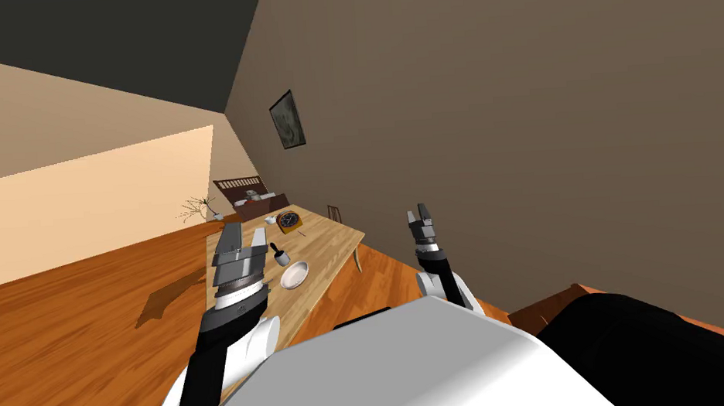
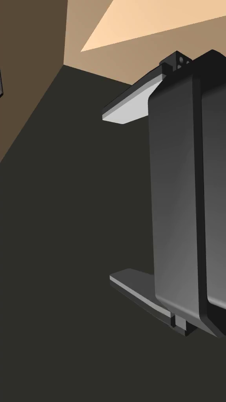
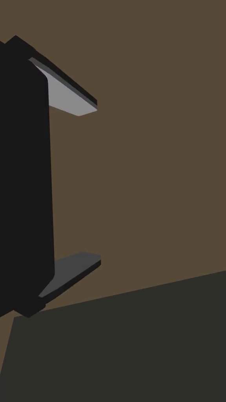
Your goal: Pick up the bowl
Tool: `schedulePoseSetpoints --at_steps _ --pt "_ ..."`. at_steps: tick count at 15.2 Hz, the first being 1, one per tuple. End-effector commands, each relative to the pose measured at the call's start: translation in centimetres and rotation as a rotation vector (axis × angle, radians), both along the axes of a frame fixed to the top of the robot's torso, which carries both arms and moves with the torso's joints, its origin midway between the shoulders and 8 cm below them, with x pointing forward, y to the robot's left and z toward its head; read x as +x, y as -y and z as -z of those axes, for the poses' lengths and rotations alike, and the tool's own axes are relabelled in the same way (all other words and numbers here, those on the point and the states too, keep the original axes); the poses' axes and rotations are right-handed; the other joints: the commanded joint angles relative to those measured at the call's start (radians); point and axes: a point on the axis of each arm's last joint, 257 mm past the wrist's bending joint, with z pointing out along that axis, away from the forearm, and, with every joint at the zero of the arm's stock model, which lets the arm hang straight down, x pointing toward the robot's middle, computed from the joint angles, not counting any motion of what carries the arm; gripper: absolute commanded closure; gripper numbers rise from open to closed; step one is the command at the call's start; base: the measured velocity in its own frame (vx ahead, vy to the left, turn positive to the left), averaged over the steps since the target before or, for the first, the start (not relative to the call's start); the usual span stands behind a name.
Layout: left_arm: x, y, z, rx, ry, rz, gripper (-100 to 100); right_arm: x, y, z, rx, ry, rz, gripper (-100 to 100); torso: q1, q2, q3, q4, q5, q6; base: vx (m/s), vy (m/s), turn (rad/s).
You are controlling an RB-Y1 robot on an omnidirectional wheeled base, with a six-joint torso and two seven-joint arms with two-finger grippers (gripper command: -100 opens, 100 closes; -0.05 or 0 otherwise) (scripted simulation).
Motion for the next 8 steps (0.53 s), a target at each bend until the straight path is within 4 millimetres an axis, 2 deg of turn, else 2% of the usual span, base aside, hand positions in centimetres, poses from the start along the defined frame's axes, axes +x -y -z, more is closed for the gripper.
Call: schedulePoseSetpoints --at_steps 1,4,8 --pt "0.7 -0.2 0.8 0.011 -0.039 0.009 -100 0.0 0.0 0.0 0.000 0.000 0.000 0 0.000 0.000 0.000 0.000 0.000 0.000 -0.030 -0.032 -0.059" --pt "1.5 -0.8 2.0 0.009 -0.092 0.013 -100 0.0 0.0 0.0 0.000 0.000 0.000 0 -0.003 0.004 0.002 0.001 -0.001 0.000 -0.055 -0.054 -0.095" --pt "3.2 -2.5 4.8 -0.015 -0.208 0.008 -100 0.0 0.0 0.0 0.000 0.000 0.000 0 -0.002 0.002 0.001 0.001 0.000 0.000 -0.027 -0.031 -0.100"
